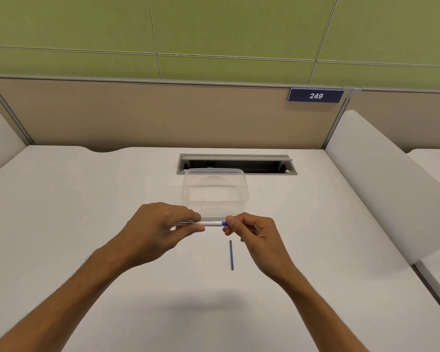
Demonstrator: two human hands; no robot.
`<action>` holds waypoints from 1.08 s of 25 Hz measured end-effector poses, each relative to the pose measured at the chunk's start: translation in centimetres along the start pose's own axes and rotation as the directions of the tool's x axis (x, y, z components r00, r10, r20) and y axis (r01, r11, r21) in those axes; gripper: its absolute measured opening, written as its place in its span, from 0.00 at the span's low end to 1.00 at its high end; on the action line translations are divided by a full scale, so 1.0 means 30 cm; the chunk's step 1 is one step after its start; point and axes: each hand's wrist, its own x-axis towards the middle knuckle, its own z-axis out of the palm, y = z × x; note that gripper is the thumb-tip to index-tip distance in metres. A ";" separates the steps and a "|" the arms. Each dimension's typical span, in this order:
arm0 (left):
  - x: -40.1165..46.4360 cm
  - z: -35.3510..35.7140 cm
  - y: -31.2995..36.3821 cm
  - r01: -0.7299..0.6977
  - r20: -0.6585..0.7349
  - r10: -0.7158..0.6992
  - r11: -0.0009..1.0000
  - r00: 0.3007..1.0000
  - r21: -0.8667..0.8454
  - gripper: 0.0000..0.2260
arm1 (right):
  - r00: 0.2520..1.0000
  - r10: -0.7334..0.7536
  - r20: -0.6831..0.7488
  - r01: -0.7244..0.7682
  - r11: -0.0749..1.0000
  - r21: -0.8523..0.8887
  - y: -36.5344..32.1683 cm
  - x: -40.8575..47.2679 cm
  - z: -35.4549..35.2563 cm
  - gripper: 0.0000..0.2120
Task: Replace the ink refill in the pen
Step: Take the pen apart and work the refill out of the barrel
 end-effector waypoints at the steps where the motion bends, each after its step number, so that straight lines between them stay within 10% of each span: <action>1: 0.000 -0.001 0.000 0.000 0.001 0.000 1.000 1.000 -0.003 0.15 | 1.000 -0.012 0.008 0.012 1.000 0.005 0.001 -0.001 -0.004 0.11; 27: -0.004 0.008 0.021 0.005 0.018 -0.005 1.000 1.000 0.004 0.15 | 0.998 -0.067 -0.001 0.067 0.997 -0.041 0.011 -0.007 0.000 0.07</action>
